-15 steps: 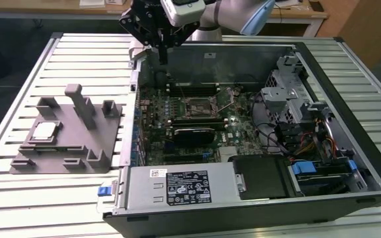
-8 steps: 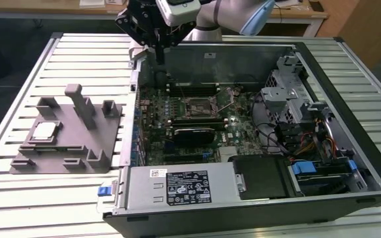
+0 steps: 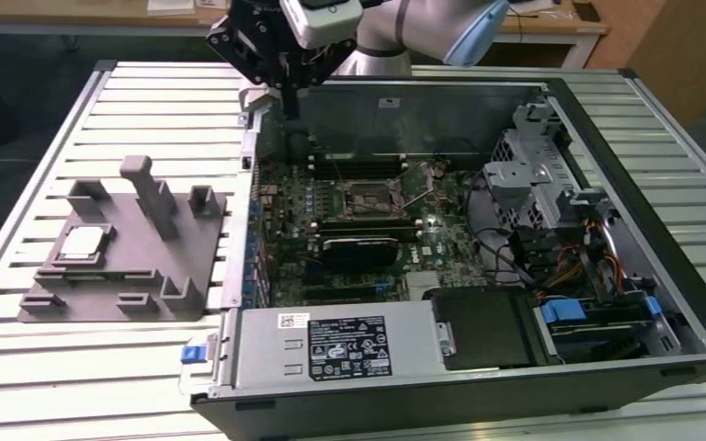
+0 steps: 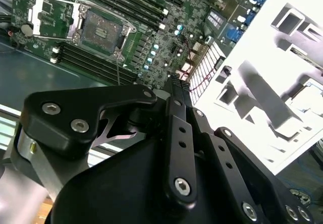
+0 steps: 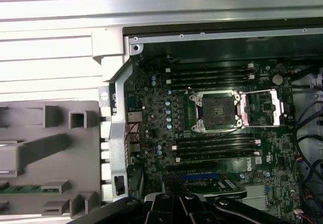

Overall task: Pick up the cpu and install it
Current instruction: 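Reach for the cpu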

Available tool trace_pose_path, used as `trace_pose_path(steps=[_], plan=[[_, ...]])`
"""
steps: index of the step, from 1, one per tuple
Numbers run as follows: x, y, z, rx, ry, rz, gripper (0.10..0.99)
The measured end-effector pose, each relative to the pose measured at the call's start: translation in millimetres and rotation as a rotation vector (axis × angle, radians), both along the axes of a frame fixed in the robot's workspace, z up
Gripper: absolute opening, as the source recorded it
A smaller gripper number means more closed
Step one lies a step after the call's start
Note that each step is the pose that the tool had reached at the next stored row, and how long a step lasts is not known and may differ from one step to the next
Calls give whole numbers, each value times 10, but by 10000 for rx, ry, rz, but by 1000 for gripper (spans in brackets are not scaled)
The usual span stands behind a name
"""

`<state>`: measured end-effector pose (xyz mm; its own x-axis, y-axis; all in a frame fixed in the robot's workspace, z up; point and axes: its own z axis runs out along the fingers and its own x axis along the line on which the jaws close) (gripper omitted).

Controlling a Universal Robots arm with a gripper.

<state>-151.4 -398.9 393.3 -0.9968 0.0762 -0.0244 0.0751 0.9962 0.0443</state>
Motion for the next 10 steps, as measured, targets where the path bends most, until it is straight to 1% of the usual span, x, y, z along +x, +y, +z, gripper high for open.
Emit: trace_pose_path(steps=[10], plan=[[-78, 0, 0, 1, 0, 0, 106]])
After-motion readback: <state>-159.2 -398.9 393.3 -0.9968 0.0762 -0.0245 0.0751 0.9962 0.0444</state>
